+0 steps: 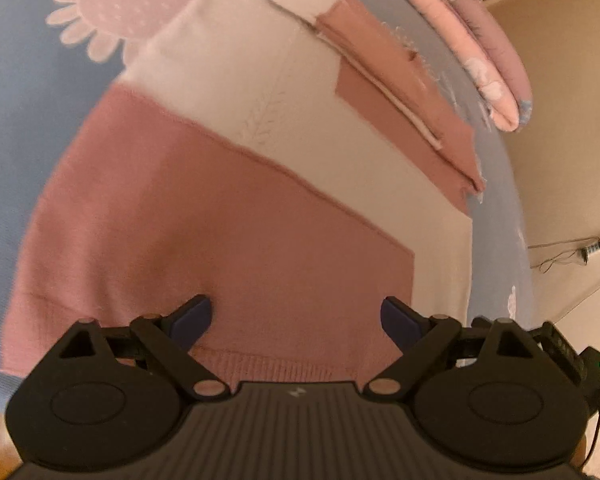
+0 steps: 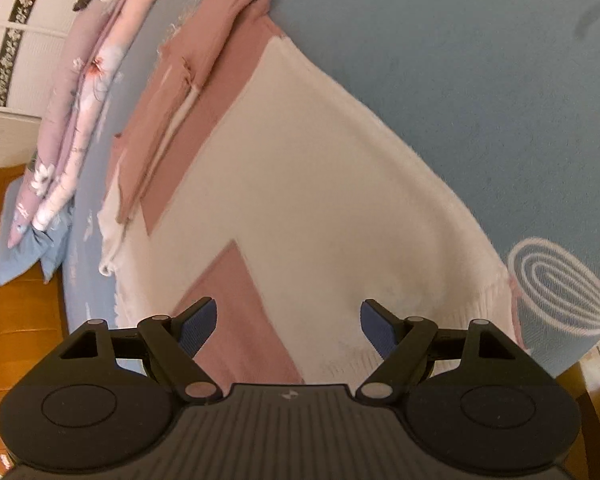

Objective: Fold clothes

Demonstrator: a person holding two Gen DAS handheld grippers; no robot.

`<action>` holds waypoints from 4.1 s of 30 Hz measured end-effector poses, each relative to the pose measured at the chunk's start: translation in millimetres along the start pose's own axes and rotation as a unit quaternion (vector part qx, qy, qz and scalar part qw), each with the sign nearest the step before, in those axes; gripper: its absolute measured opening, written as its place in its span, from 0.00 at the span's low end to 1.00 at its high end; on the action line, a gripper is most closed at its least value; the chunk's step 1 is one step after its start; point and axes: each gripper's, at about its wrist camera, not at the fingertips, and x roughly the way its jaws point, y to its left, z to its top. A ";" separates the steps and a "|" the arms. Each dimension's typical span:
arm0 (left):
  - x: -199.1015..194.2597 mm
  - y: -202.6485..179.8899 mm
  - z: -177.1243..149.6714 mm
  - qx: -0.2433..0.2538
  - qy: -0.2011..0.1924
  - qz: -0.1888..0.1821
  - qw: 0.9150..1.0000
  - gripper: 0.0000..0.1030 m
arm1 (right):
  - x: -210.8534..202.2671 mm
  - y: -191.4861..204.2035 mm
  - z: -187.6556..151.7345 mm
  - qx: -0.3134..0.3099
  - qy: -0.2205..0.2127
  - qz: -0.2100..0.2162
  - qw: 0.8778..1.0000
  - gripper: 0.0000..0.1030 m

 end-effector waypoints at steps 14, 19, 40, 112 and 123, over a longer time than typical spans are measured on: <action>17.7 -28.8 19.9 0.078 0.021 -0.045 0.996 0.97 | 6.3 10.2 -5.7 -0.017 0.020 -0.001 1.000 0.80; 19.2 -21.4 -5.4 0.067 0.058 -0.041 0.995 0.97 | 5.0 9.4 -7.1 -0.012 0.025 -0.001 1.000 0.80; 21.1 -35.6 -16.7 0.051 0.093 -0.080 0.991 0.97 | -10.4 2.0 -6.9 -0.008 -0.002 0.006 1.000 0.81; -52.4 3.3 2.3 0.151 -0.003 0.236 0.960 0.40 | -8.0 71.7 -25.6 -0.218 0.047 -0.067 0.973 0.84; -57.1 64.6 17.6 -0.015 -0.007 0.152 0.988 0.33 | 3.8 90.2 -46.4 -0.285 0.066 -0.089 0.952 0.78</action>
